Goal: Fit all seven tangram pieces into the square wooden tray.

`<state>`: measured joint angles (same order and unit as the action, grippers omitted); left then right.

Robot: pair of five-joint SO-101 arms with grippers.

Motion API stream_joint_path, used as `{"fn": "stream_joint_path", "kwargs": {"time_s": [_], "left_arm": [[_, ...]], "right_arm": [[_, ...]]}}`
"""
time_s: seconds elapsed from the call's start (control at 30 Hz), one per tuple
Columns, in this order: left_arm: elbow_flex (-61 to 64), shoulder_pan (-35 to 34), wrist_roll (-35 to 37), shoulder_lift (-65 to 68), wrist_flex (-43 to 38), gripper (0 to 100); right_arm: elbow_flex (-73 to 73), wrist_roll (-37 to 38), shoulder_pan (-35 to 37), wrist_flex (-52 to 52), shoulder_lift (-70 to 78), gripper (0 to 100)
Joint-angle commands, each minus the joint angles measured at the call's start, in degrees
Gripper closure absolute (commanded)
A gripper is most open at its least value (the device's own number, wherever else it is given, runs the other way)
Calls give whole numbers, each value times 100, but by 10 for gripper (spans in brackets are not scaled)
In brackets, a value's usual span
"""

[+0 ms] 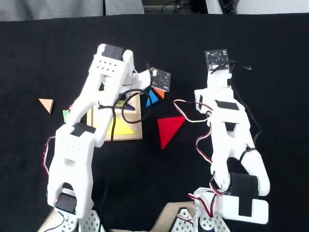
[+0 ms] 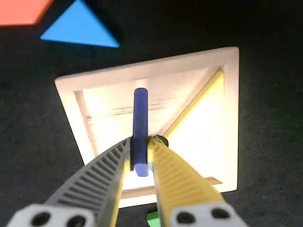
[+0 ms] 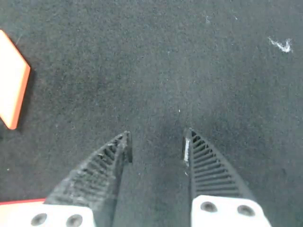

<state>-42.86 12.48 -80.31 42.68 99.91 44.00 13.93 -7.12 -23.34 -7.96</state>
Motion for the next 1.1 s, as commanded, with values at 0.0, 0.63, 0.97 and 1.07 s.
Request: {"fn": "stream_joint_path", "kwargs": {"time_s": [0.0,0.63,0.97,1.07], "left_arm": [[-303,-22,-176,-44,79,970],[-1332,-31,-123,897,79,970],[-1956,-154,492,1134,70,751],[-2246,-233,492,1169,70,752]], "right_arm": [[-92,0,-53,105,-31,818],[-84,0,-53,105,-22,818],[-84,9,-44,105,-22,818],[-84,9,-44,105,-22,818]]}}
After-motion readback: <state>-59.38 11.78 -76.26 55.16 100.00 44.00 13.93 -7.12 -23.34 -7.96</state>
